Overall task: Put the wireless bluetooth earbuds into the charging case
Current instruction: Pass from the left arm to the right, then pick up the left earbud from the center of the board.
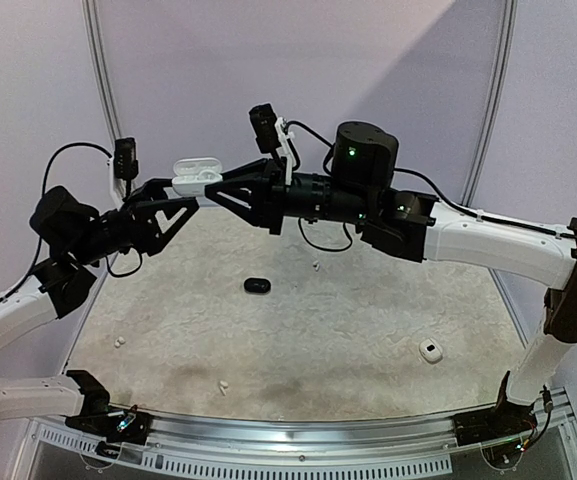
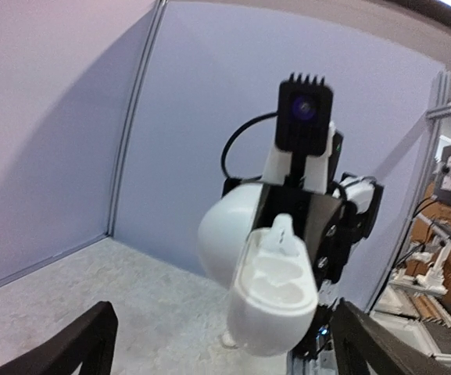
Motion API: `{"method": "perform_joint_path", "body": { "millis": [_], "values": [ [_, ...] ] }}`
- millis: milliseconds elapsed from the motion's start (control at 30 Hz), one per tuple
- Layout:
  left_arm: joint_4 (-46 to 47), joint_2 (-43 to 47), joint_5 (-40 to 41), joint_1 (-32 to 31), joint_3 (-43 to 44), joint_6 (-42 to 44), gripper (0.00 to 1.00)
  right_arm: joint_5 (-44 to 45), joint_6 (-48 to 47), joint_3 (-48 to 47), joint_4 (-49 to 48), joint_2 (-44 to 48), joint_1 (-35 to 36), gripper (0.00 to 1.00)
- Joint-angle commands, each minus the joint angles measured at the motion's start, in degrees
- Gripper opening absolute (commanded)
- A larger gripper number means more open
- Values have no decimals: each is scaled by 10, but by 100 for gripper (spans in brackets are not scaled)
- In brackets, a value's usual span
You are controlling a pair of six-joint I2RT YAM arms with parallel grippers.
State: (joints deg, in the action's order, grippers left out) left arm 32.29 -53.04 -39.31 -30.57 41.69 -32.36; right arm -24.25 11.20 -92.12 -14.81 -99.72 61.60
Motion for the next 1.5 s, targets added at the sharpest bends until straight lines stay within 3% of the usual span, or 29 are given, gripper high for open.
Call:
{"method": "perform_joint_path", "body": {
  "millis": [0, 133, 200, 333, 400, 467, 567, 667, 733, 833, 967, 1067, 1300, 1400, 1467],
  "values": [
    [-178, 33, 31, 2, -4, 150, 99, 36, -15, 29, 4, 22, -3, 0],
    [-518, 72, 37, 3, 47, 413, 99, 60, -17, 47, 4, 35, -8, 0],
    [-693, 76, 82, 5, 84, 555, 99, 67, -20, 55, 7, 39, -12, 0],
    [-961, 23, 211, 32, 156, 654, 88, 68, -24, 76, -6, 44, -21, 0],
    [-1050, -12, 240, 69, 178, 682, 83, 70, -23, 85, -12, 45, -27, 0],
    [-1107, -44, 251, 123, 186, 701, 87, 70, -22, 100, -23, 49, -35, 0],
    [-1138, -110, 287, 224, 188, 711, 93, 67, -19, 129, -42, 59, -45, 0],
    [-1148, -194, 335, 285, 195, 702, 99, 57, -17, 151, -60, 66, -55, 0],
    [-1157, -247, 360, 304, 202, 688, 91, 51, -18, 159, -64, 68, -59, 0],
    [-1125, -294, 400, 341, 201, 668, 62, 45, -26, 174, -68, 70, -66, 0],
    [-1073, -340, 446, 399, 209, 631, 56, 34, -24, 203, -92, 75, -77, 0],
    [-1050, -374, 442, 435, 218, 604, 42, 28, -20, 220, -102, 79, -83, 0],
    [-987, -411, 420, 439, 178, 603, 40, 26, -24, 239, -100, 91, -89, 0],
    [-961, -422, 421, 440, 167, 600, 25, 22, -25, 239, -96, 93, -90, 0],
    [-962, -430, 415, 440, 167, 599, 24, 20, -24, 238, -93, 94, -90, 0]
  ]
}}
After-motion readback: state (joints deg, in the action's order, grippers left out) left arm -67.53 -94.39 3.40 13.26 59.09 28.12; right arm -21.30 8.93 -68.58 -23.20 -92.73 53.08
